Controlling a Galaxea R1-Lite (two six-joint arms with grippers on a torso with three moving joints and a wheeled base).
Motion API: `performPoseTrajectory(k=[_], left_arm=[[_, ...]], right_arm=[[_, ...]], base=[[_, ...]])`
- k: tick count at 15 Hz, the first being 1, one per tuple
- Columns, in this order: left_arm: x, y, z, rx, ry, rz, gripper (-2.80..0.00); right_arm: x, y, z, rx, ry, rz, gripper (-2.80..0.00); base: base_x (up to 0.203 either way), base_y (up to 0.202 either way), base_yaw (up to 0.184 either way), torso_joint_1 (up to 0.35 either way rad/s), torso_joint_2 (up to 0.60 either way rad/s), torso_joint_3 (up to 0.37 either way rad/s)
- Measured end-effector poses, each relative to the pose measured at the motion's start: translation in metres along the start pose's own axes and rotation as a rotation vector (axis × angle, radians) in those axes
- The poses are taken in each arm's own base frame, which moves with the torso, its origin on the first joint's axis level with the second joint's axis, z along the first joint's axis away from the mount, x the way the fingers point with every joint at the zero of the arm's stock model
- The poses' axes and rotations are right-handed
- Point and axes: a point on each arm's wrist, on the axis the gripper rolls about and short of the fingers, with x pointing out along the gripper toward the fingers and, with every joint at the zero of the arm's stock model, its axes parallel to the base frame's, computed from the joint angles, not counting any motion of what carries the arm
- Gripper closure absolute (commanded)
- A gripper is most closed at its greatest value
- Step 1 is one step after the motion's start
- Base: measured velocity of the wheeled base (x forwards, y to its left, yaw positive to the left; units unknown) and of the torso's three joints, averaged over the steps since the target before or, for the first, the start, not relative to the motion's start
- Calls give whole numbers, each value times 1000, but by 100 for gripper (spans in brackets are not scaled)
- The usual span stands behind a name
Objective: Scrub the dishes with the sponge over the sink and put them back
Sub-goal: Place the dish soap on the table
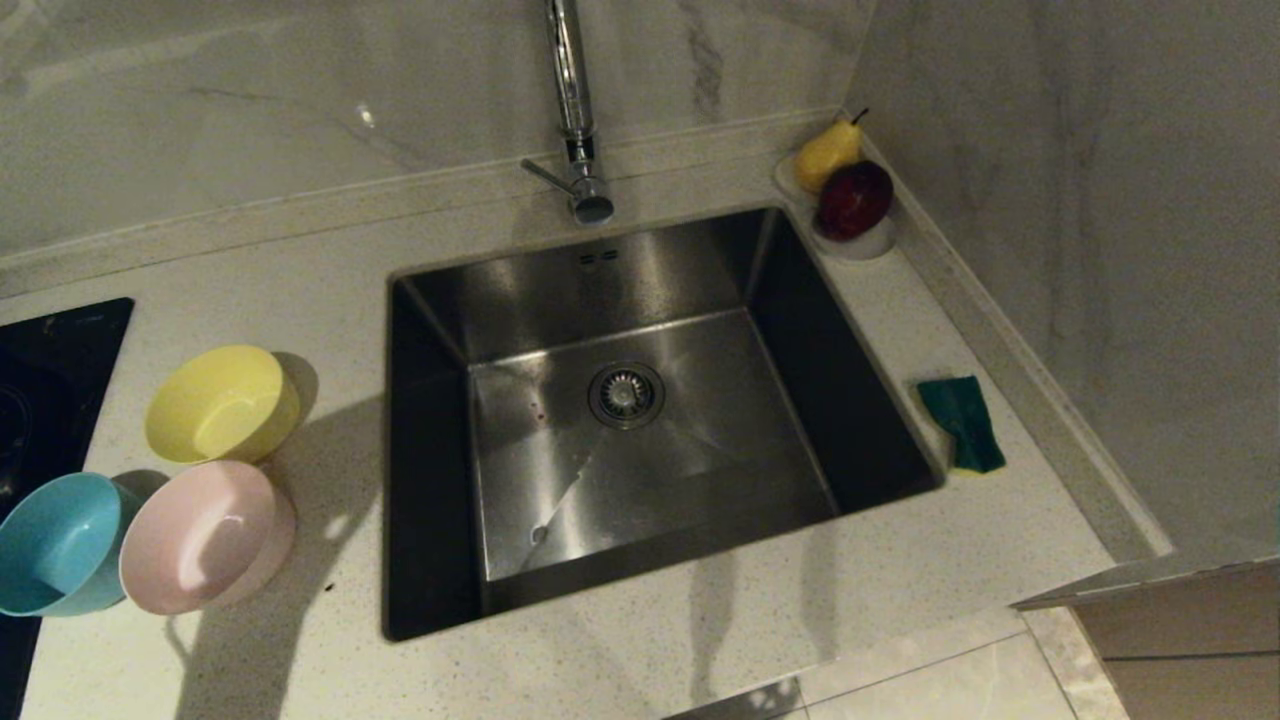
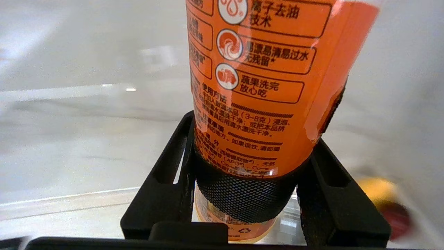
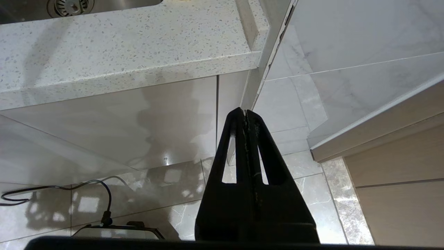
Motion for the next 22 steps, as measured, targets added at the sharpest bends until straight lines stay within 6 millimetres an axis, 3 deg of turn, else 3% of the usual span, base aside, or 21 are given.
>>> performPoseTrajectory(k=[5,9,16,22], left_arm=[[27,52,-7,0,-42,212,0],[54,84,-28,8,-89,343,0],[88,153,-80,27,12,435,0],[85,198,-142,50,110,531,0]], right_arm=[[0,0,0,0,0,0,0],[0,0,0,0,0,0,0],[0,0,0,0,0,0,0],[0,0,0,0,0,0,0]], base=[[0,0,0,0,0,0],[0,0,0,0,0,0],[0,0,0,0,0,0],[0,0,0,0,0,0]])
